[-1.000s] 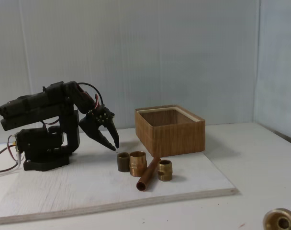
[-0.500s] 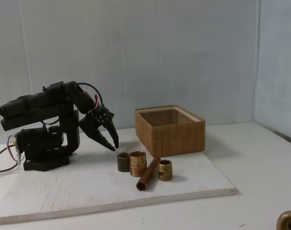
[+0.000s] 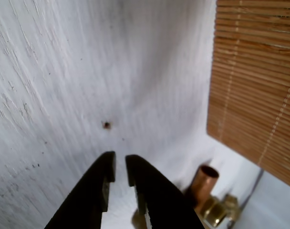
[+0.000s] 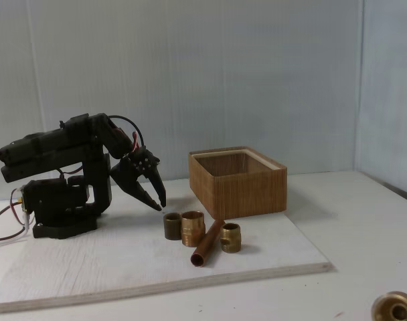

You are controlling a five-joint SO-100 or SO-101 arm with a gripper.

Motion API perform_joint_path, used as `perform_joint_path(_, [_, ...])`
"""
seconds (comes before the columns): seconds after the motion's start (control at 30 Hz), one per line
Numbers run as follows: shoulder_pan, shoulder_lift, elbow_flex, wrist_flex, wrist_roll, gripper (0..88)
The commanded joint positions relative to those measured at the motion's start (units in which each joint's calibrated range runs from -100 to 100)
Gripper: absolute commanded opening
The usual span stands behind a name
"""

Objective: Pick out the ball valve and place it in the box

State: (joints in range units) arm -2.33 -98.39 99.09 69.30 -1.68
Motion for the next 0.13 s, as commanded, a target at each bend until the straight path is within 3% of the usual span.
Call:
perform_joint_path(0.0, [0.27, 0.26, 0.55, 0.39, 0.33, 1.0])
perform_joint_path(0.1, [0.27, 0.26, 0.55, 0.48, 0.33, 1.0])
